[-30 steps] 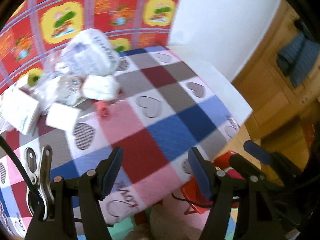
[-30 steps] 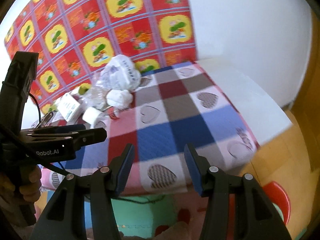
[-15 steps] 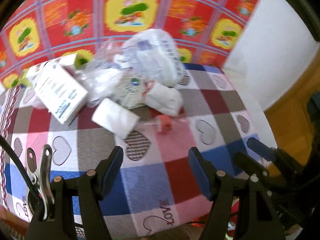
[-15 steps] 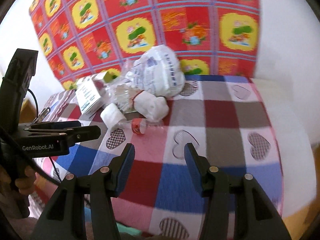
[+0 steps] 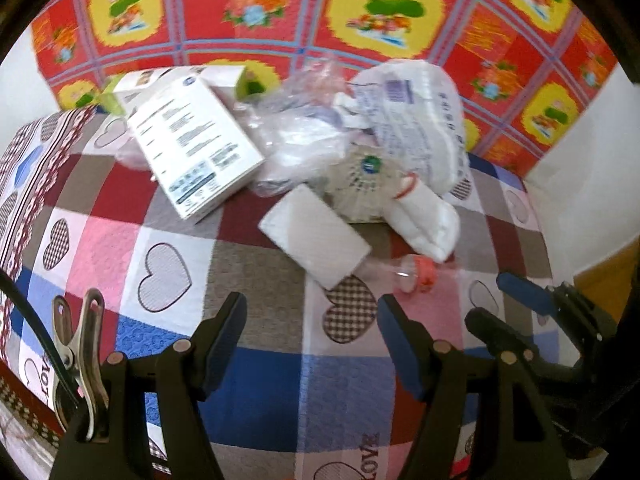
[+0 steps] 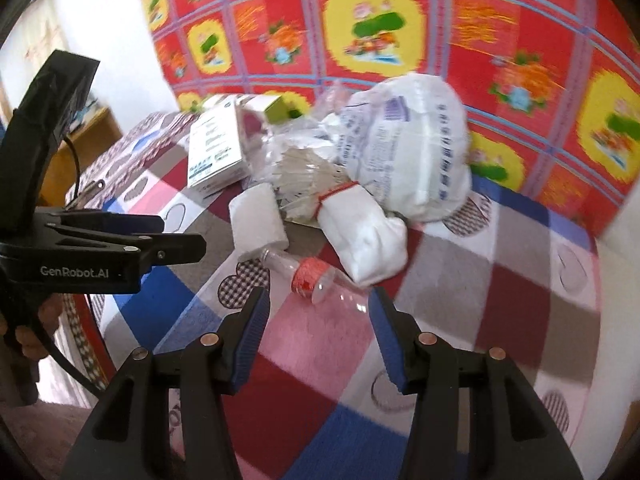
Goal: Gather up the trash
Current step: 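Lower the right tool onto the red-labelled plastic bottle while the left tool approaches the white paper towel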
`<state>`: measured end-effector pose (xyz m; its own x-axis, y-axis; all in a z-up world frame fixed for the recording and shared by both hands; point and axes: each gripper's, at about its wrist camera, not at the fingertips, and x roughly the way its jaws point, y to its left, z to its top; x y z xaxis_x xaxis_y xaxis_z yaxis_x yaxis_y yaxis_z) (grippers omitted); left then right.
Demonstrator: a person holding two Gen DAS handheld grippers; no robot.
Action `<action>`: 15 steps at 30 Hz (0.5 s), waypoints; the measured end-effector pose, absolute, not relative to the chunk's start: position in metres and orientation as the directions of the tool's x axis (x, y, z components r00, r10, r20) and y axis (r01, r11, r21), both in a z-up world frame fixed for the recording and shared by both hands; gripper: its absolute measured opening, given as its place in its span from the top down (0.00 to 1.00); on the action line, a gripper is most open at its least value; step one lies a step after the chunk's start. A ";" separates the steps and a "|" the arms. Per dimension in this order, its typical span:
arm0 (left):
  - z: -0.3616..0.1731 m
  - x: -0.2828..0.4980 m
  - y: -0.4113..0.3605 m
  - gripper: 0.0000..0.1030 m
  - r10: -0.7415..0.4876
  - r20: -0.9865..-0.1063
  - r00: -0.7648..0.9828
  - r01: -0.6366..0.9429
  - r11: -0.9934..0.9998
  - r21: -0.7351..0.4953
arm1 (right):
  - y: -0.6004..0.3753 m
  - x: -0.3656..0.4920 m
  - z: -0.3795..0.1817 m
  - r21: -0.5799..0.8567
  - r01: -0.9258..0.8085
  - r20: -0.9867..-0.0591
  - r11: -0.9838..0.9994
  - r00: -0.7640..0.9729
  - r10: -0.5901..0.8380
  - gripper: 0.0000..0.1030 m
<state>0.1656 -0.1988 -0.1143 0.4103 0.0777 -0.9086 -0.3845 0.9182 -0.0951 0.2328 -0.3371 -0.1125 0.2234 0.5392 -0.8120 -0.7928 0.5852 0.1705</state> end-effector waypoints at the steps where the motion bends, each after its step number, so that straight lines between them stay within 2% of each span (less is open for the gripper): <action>1: -0.116 0.166 -0.196 0.31 0.082 -0.910 0.406 -0.397 0.913 -0.096 | -0.333 0.235 -0.114 0.160 -0.807 -0.817 0.568 0.215 0.536 0.49; 15: -0.128 0.159 -0.172 0.25 0.095 -0.921 0.379 -0.533 0.835 -0.133 | -0.289 0.237 -0.142 0.041 -0.958 -0.887 0.284 0.096 0.451 0.49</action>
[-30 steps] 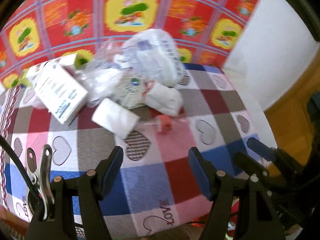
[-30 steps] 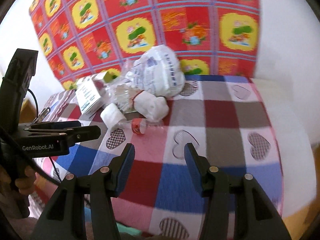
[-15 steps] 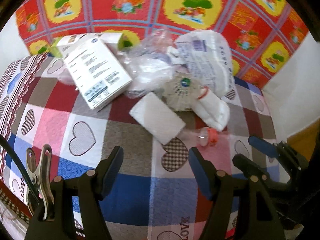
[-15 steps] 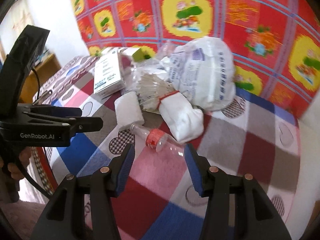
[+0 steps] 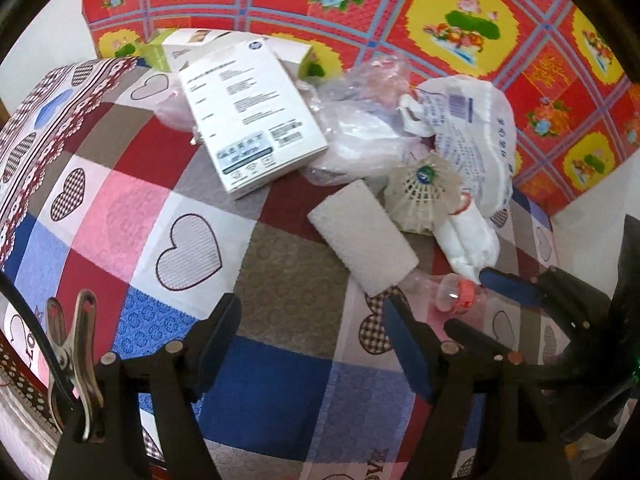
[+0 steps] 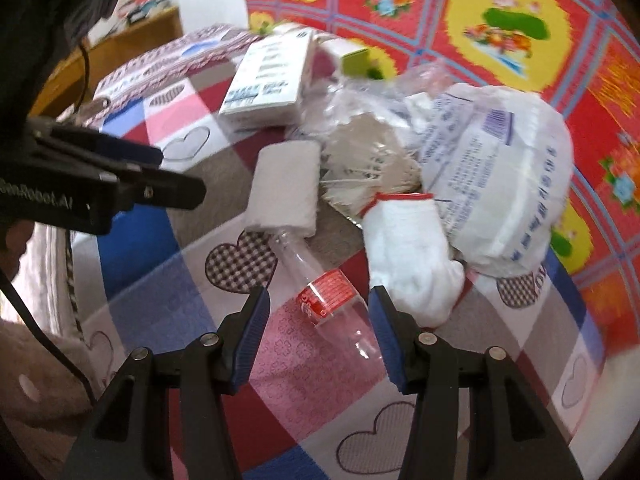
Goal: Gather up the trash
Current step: 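Lower the right tool onto the red-labelled plastic bottle while the left tool approaches the white paper towel, then close the right tool on the bottle while the left tool grasps the white paper towel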
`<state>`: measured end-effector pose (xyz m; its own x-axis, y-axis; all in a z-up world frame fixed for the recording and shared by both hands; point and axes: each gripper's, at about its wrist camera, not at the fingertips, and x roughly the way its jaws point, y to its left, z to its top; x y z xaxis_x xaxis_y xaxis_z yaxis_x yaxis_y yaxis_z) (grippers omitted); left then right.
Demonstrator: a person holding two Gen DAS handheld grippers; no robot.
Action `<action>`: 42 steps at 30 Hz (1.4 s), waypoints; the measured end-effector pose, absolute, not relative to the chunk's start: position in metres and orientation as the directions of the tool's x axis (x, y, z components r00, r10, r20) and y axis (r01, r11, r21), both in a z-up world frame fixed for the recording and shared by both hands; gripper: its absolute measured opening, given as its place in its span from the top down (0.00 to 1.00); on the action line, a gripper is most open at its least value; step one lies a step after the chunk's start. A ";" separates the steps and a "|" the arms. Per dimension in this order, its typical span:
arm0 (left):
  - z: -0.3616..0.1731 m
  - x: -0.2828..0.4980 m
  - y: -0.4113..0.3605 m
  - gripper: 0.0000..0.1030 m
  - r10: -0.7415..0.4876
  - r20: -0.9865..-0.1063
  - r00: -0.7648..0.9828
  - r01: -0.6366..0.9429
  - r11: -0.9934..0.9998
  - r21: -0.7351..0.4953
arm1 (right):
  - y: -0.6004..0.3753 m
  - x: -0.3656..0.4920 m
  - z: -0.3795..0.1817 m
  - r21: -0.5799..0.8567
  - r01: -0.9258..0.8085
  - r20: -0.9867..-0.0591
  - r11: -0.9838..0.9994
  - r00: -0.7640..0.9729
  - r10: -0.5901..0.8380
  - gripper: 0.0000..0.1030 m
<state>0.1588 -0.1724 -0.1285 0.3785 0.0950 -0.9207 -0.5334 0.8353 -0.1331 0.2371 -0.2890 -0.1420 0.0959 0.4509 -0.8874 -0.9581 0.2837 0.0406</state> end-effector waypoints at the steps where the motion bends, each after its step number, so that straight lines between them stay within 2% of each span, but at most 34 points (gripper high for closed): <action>1: -0.129 0.158 -0.172 0.25 0.100 -0.922 0.375 -0.540 0.832 -0.130 | -0.288 0.237 -0.144 0.046 -0.959 -0.891 0.278 0.086 0.445 0.49; 3: -0.130 0.158 -0.170 0.25 0.104 -0.923 0.372 -0.548 0.826 -0.128 | -0.286 0.237 -0.148 0.068 -0.957 -0.898 0.283 0.065 0.434 0.51; 5: -0.131 0.158 -0.169 0.25 0.106 -0.924 0.367 -0.554 0.823 -0.126 | -0.286 0.235 -0.151 0.084 -0.955 -0.898 0.285 0.052 0.438 0.61; 17: -0.141 0.195 -0.173 0.25 0.061 -0.936 0.348 -0.571 0.806 -0.160 | -0.325 0.233 -0.148 0.193 -0.867 -0.910 0.460 0.017 0.413 0.61; 25: -0.159 0.231 -0.183 0.25 0.095 -0.948 0.304 -0.617 0.778 -0.120 | -0.355 0.236 -0.148 0.228 -0.791 -0.911 0.568 0.033 0.412 0.61; 34: -0.168 0.262 -0.209 0.25 0.199 -0.941 0.274 -0.597 0.802 -0.004 | -0.370 0.243 -0.152 0.286 -0.743 -0.891 0.606 0.026 0.453 0.61; 42: -0.173 0.268 -0.213 0.25 0.204 -0.946 0.251 -0.608 0.794 0.009 | -0.382 0.246 -0.154 0.330 -0.720 -0.871 0.611 0.017 0.490 0.61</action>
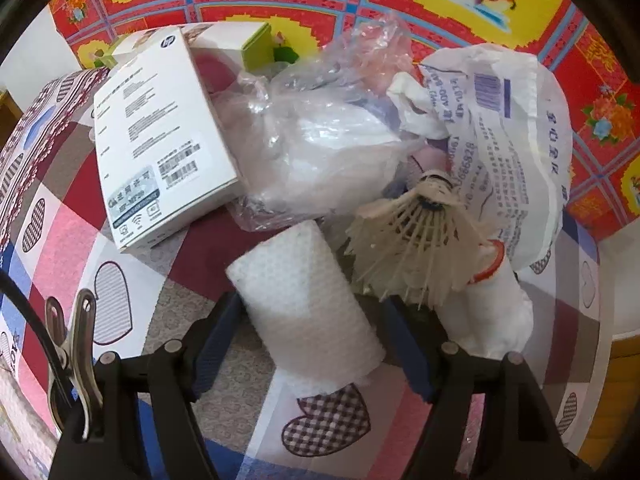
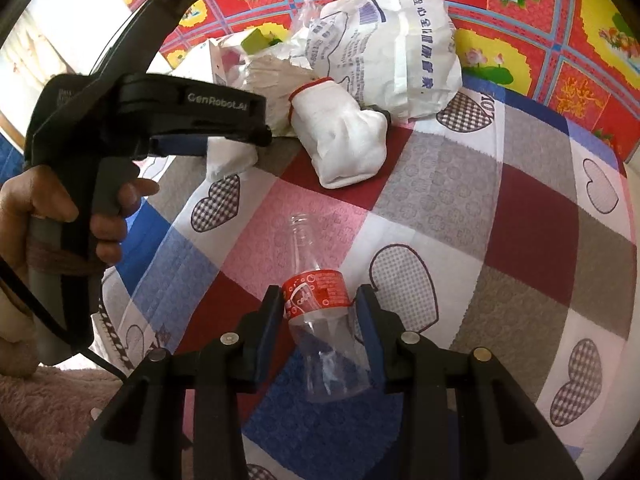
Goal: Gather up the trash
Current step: 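Close the right tool on the bottle while the left tool grasps the white paper towel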
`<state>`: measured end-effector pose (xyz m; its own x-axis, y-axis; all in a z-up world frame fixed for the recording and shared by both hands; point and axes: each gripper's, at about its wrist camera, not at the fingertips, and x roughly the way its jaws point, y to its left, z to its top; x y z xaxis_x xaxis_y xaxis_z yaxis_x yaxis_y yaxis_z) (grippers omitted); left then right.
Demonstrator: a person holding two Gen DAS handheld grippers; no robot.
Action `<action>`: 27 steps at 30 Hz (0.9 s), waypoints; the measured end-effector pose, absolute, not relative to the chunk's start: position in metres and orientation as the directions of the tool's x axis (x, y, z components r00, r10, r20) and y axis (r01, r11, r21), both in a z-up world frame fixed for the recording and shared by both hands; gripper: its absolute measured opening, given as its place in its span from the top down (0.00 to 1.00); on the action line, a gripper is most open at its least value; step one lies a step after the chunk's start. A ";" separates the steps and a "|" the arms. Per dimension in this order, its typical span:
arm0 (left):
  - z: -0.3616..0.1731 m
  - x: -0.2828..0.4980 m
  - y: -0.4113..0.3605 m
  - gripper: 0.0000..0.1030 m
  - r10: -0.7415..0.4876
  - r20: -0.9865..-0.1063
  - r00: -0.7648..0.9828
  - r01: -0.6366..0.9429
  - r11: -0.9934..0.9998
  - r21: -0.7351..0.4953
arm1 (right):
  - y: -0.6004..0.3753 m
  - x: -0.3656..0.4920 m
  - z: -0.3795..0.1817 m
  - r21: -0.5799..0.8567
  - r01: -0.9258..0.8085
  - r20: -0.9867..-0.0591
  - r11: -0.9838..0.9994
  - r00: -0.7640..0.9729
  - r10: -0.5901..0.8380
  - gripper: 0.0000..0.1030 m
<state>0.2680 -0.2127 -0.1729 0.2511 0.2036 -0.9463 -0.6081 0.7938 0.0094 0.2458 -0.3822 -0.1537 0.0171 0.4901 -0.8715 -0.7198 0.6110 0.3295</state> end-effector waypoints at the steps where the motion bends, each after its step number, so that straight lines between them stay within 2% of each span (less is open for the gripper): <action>1: -0.172 0.265 -0.209 0.25 0.207 -0.947 0.246 -0.609 0.793 0.015 | -0.382 0.246 -0.154 0.336 -0.717 -0.868 0.611 0.015 0.495 0.61; 5: -0.172 0.251 -0.194 0.22 0.233 -0.951 0.203 -0.591 0.803 0.071 | -0.383 0.249 -0.155 0.351 -0.709 -0.860 0.612 0.014 0.510 0.61; 8: -0.174 0.250 -0.190 0.21 0.219 -0.956 0.194 -0.606 0.794 0.059 | -0.387 0.246 -0.153 0.358 -0.705 -0.855 0.612 0.016 0.519 0.61; 11: -0.176 0.253 -0.184 0.09 0.178 -0.963 0.203 -0.607 0.795 0.019 | -0.382 0.248 -0.157 0.367 -0.698 -0.851 0.615 0.014 0.524 0.61; 12: -0.178 0.254 -0.183 0.08 0.168 -0.965 0.200 -0.602 0.798 0.015 | -0.383 0.246 -0.156 0.368 -0.697 -0.851 0.616 0.015 0.525 0.61; 16: -0.184 0.260 -0.178 0.08 0.189 -0.970 0.155 -0.599 0.799 0.060 | -0.387 0.246 -0.156 0.374 -0.687 -0.846 0.623 0.022 0.532 0.61; 20: -0.184 0.262 -0.173 0.09 0.190 -0.969 0.160 -0.623 0.781 0.050 | -0.392 0.247 -0.154 0.394 -0.669 -0.838 0.629 0.018 0.545 0.61; 22: -0.183 0.262 -0.170 0.14 0.202 -0.966 0.164 -0.614 0.787 0.060 | -0.393 0.248 -0.154 0.408 -0.659 -0.834 0.632 0.013 0.552 0.61; 25: -0.176 0.262 -0.170 0.35 0.220 -0.960 0.175 -0.592 0.803 0.077 | -0.395 0.248 -0.154 0.410 -0.651 -0.832 0.639 0.020 0.555 0.61; 26: -0.174 0.262 -0.170 0.46 0.218 -0.960 0.178 -0.582 0.810 0.077 | -0.395 0.246 -0.154 0.403 -0.652 -0.833 0.642 0.029 0.552 0.61; 27: -0.172 0.267 -0.167 0.52 0.213 -0.961 0.178 -0.571 0.817 0.075 | -0.395 0.245 -0.154 0.398 -0.654 -0.834 0.643 0.034 0.550 0.61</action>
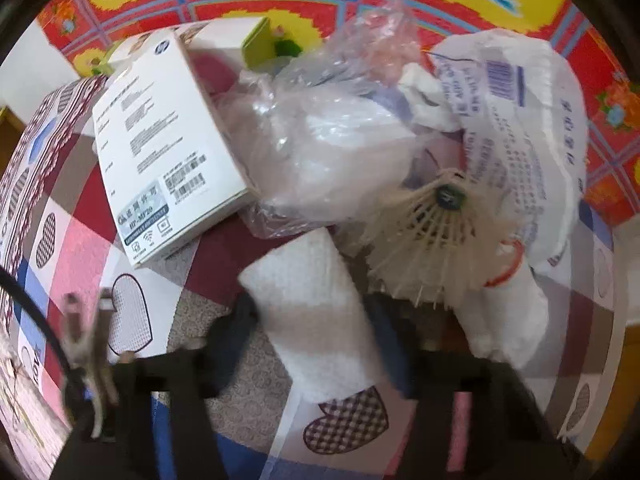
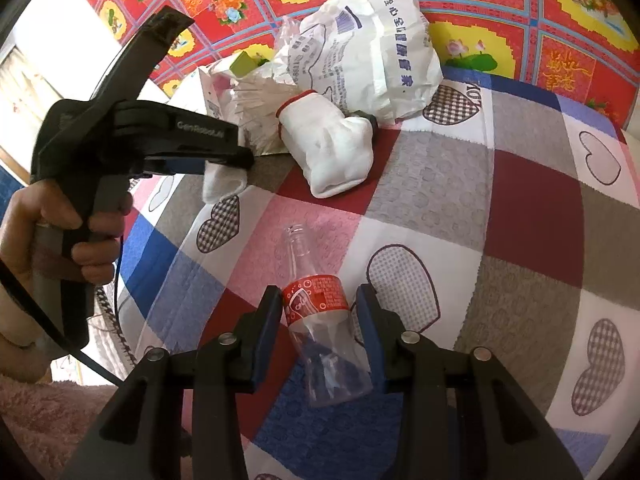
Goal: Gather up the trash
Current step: 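Close the right tool on the bottle while the left tool grasps the white paper towel, then carry the bottle and paper towel in both tools over the red bin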
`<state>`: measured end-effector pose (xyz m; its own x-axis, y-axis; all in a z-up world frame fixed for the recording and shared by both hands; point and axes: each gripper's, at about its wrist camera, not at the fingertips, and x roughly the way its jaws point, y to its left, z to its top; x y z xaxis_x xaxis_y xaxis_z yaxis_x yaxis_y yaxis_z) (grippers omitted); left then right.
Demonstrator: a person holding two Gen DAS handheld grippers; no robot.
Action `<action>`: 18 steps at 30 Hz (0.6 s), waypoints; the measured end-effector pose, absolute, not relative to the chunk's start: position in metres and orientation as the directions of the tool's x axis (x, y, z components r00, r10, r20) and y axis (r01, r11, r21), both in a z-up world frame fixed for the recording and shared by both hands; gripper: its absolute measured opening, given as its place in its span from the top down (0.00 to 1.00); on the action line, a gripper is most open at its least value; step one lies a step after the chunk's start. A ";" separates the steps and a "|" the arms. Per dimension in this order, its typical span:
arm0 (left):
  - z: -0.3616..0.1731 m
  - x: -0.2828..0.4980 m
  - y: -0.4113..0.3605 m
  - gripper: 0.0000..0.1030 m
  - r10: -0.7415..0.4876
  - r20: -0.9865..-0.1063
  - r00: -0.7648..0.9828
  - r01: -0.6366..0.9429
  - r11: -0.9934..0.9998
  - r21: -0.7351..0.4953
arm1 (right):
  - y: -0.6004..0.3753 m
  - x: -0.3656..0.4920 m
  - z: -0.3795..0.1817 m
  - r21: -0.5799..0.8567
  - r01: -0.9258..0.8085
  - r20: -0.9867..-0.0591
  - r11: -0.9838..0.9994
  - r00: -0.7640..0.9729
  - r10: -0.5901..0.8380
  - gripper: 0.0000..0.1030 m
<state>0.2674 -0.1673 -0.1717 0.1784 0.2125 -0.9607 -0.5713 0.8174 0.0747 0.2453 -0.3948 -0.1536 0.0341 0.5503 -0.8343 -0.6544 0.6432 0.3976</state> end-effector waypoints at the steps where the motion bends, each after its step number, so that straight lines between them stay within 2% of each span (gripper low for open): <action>1: -0.170 0.267 -0.167 0.54 0.208 -0.962 0.179 -0.567 0.820 0.072 | -0.394 0.244 -0.153 0.392 -0.657 -0.836 0.645 0.039 0.548 0.61; 3: -0.169 0.264 -0.165 0.63 0.202 -0.961 0.189 -0.564 0.823 0.063 | -0.395 0.244 -0.153 0.387 -0.657 -0.837 0.648 0.045 0.545 0.61; 8: -0.165 0.252 -0.156 0.72 0.153 -0.965 0.213 -0.552 0.834 0.010 | -0.392 0.244 -0.154 0.376 -0.651 -0.843 0.659 0.055 0.535 0.61; 18: -0.144 0.219 -0.156 0.74 0.110 -0.960 0.259 -0.498 0.867 -0.035 | -0.389 0.236 -0.153 0.344 -0.605 -0.859 0.718 0.106 0.501 0.61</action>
<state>0.2189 -0.1563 -0.1443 0.2588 0.1095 -0.9597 -0.4978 0.8666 -0.0353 0.2361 -0.3886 -0.1525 0.1063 0.5011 -0.8588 -0.6045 0.7183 0.3443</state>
